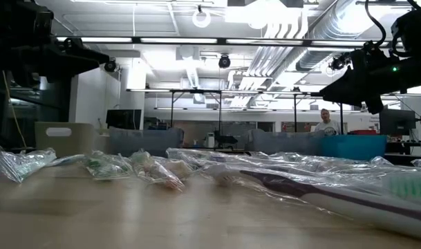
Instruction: Pick & Place Toothbrushes
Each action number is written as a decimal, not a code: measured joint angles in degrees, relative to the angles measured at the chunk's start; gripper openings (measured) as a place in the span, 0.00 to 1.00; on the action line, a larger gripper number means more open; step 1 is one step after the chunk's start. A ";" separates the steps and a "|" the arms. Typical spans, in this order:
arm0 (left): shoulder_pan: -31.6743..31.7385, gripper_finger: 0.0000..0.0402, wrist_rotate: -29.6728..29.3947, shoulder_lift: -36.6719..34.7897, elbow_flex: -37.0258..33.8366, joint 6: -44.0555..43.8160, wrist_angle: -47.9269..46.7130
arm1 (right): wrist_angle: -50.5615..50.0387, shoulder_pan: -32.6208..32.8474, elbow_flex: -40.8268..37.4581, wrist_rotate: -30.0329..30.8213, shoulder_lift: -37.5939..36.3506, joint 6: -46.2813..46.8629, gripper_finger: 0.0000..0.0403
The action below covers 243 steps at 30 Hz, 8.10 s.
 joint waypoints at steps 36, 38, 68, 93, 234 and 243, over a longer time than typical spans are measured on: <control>0.02 0.58 -0.02 0.01 0.00 -0.02 0.00 | 0.16 -0.01 0.11 -1.05 -0.02 21.15 0.32; 0.00 0.58 0.00 0.01 0.00 -0.01 -0.01 | -0.35 0.00 0.64 -3.35 0.00 23.67 0.32; 0.02 0.58 -0.02 0.02 0.00 -0.02 0.00 | -24.96 21.15 29.76 -15.36 47.01 39.47 0.32; 0.01 0.58 0.00 0.01 0.00 -0.02 -0.01 | -42.16 24.13 47.79 -2.71 72.04 39.24 0.32; 0.00 0.58 -0.02 0.00 0.00 -0.02 0.00 | -63.41 -24.63 50.53 10.85 58.72 -9.01 0.04; 0.02 0.58 -0.02 0.00 0.00 0.00 0.00 | -62.53 -24.55 50.55 11.02 64.23 -2.27 0.04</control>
